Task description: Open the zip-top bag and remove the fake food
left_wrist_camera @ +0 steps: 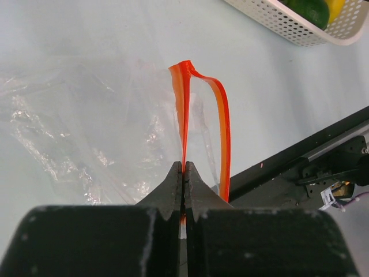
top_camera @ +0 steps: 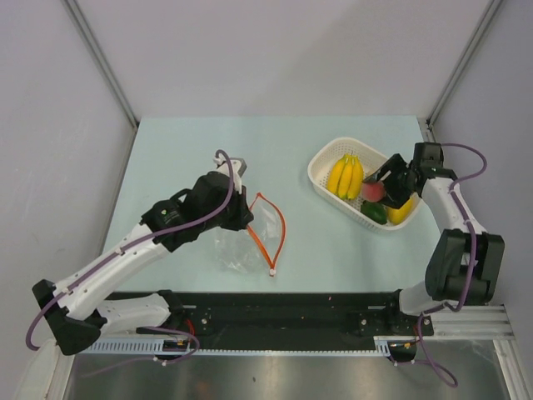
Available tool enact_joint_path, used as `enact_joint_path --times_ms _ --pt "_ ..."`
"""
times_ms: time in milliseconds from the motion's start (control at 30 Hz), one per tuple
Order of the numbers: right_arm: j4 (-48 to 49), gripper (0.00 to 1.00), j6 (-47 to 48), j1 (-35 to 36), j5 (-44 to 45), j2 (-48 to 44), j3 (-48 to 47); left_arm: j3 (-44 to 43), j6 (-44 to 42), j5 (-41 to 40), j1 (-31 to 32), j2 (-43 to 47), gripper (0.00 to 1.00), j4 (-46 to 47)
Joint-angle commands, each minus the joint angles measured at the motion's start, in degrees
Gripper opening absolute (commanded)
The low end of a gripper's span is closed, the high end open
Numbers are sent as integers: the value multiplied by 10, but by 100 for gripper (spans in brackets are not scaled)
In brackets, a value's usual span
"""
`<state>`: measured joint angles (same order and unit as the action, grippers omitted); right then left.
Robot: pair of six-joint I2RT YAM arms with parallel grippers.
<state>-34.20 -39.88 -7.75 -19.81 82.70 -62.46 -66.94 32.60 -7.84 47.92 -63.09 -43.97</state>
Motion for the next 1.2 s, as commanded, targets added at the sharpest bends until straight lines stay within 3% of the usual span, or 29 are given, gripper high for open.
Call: enact_joint_path --times_ms 0,267,333,500,700,867,1167 --pt "39 50 34 -10 21 51 -49 6 -40 -9 -6 29 0 -9" --pt "26 77 63 -15 0 131 -81 -2 -46 -19 -31 31 0 -17" --pt "18 89 67 -15 -7 134 -87 -8 -40 -23 -35 30 0 -20" --pt "-43 99 101 -13 -1 122 -101 -8 -24 -21 -44 25 0 -22" --pt "-129 100 135 26 40 43 -98 -5 -12 -24 -62 18 0 -11" --pt "-200 100 137 134 84 -60 -85 -25 -17 -5 -116 -27 0 -12" --pt "-235 100 -3 337 88 -248 23 -146 -85 -74 -232 -185 1 -48"
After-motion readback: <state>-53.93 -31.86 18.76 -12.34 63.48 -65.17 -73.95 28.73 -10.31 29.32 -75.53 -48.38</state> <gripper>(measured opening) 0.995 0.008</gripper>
